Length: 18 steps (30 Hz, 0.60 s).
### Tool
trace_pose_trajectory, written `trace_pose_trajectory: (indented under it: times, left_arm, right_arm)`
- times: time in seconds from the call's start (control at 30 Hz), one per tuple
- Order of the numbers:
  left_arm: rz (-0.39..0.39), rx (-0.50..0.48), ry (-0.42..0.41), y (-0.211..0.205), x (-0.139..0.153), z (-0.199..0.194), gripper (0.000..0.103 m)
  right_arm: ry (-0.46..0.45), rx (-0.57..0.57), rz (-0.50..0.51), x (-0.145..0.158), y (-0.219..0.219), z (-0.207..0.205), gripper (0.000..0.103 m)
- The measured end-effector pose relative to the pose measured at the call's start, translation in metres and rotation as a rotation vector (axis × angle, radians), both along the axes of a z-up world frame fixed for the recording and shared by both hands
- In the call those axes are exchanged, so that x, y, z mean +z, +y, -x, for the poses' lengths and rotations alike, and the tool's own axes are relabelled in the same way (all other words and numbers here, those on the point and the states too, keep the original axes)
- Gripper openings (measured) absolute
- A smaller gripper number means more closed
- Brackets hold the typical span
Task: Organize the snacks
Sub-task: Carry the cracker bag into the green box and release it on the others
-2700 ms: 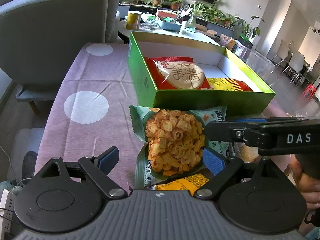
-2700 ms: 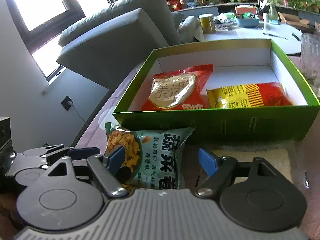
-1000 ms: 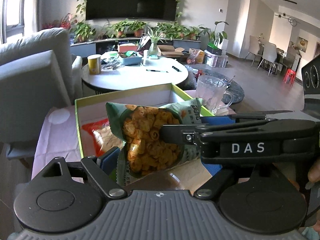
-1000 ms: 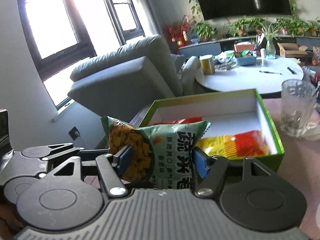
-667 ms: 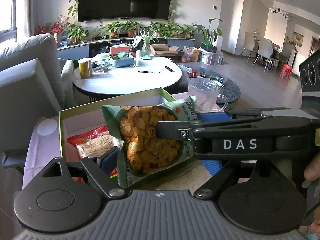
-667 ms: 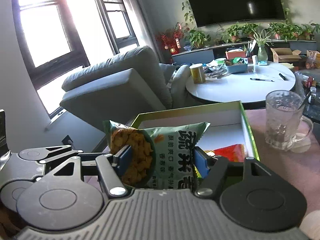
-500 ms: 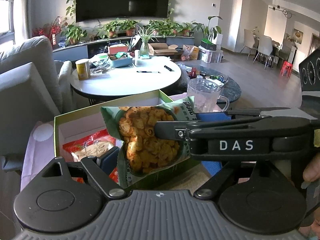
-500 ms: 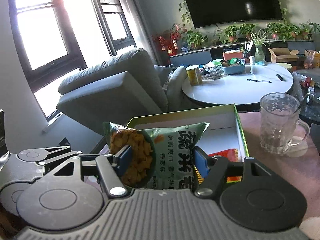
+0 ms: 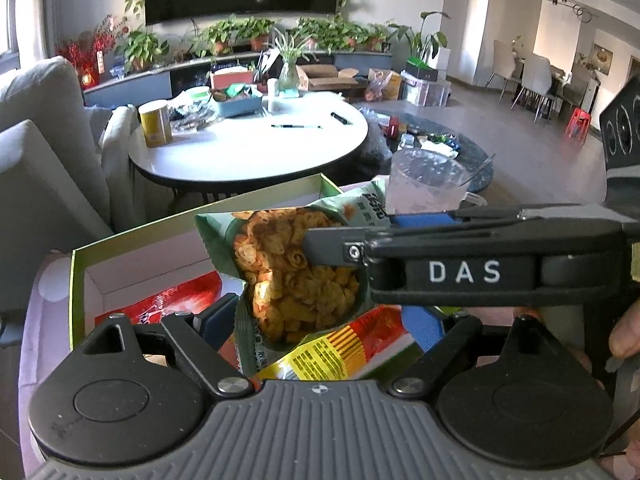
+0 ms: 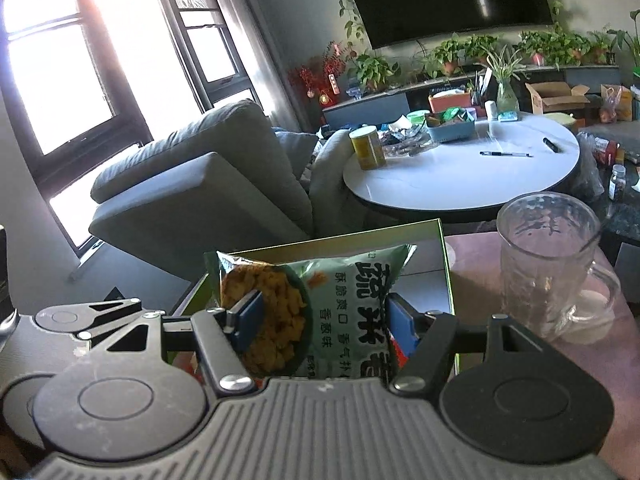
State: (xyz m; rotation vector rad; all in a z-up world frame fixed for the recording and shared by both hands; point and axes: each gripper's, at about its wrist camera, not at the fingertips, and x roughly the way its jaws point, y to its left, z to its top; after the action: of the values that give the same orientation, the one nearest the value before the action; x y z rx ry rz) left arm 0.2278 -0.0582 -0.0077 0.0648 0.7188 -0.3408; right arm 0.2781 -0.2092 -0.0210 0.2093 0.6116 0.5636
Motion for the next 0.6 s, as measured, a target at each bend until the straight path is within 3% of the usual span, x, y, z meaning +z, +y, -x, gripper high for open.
trace_pose_trajectory:
  times: [0.33, 0.6]
  left_arm:
    - [-0.018, 0.001, 0.031, -0.002, -0.012, -0.037, 0.086]
    - [-0.049, 0.047, 0.056, 0.004, -0.023, -0.039, 0.086]
  right_arm:
    - [0.016, -0.012, 0.023, -0.009, 0.002, -0.028, 0.065]
    - [0.026, -0.038, 0.049, -0.022, 0.008, -0.042, 0.065]
